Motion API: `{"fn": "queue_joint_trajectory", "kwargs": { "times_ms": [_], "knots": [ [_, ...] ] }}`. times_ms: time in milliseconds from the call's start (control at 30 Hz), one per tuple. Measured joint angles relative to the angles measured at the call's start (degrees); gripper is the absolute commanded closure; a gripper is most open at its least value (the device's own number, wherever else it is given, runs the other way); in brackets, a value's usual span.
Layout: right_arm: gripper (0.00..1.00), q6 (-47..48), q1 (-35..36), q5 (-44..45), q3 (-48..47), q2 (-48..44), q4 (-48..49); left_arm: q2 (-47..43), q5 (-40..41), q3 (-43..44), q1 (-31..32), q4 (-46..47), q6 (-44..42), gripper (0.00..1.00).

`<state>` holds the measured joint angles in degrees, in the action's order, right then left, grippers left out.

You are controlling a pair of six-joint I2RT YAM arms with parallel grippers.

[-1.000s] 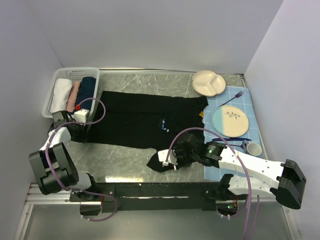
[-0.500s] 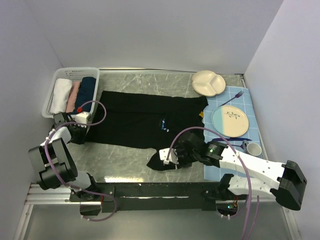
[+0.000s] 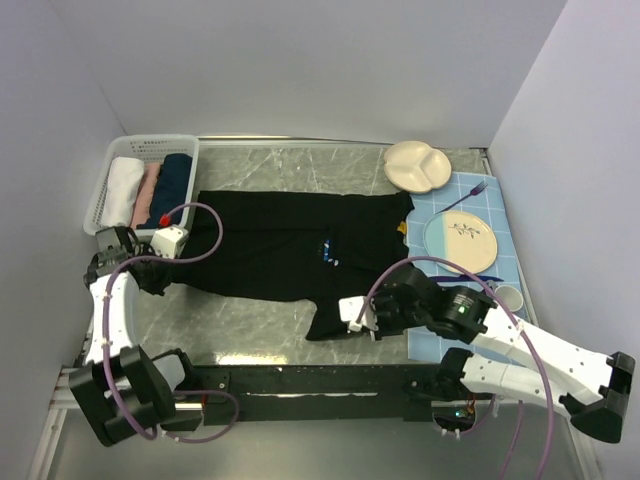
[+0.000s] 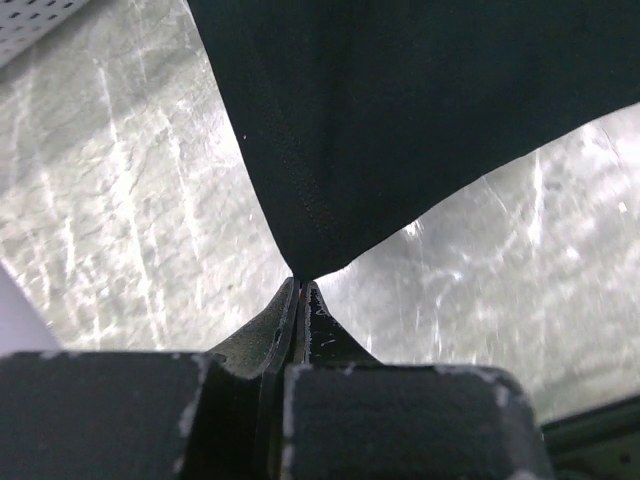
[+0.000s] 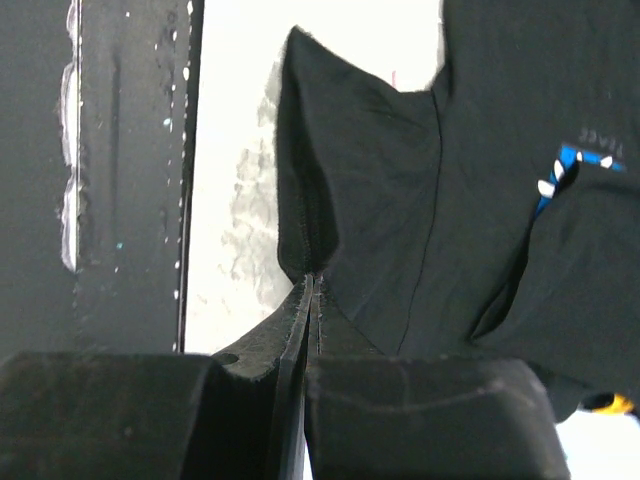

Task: Roll the t-shirts
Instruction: Fold the T-shirt at the center of the board.

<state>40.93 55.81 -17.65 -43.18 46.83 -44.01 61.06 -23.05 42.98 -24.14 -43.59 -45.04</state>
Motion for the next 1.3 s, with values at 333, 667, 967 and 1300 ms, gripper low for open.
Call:
{"fn": "queue_joint_trajectory", "kwargs": {
  "times_ms": [333, 667, 967, 1300],
  "knots": [
    [1.0, -3.7, 0.0, 2.9, -2.3, -8.5, -7.2, -3.5, 0.8, 7.2, 0.0, -12.8, -8.6, 0.99],
    [1.0, -5.3, -1.1, 5.1, -9.5, -9.2, -10.8, -4.9, 0.4, 11.6, 0.0, -25.5, -15.5, 0.99],
    [1.0, -6.9, -6.2, 10.7, -5.6, -2.9, -1.2, 4.3, -1.2, 11.6, 1.0, -18.5, -14.2, 0.99],
    [1.0, -6.6, -26.5, 10.4, -9.6, 12.0, 10.6, 14.9, -1.0, 13.0, 7.3, -4.0, -4.5, 0.99]
  ]
}}
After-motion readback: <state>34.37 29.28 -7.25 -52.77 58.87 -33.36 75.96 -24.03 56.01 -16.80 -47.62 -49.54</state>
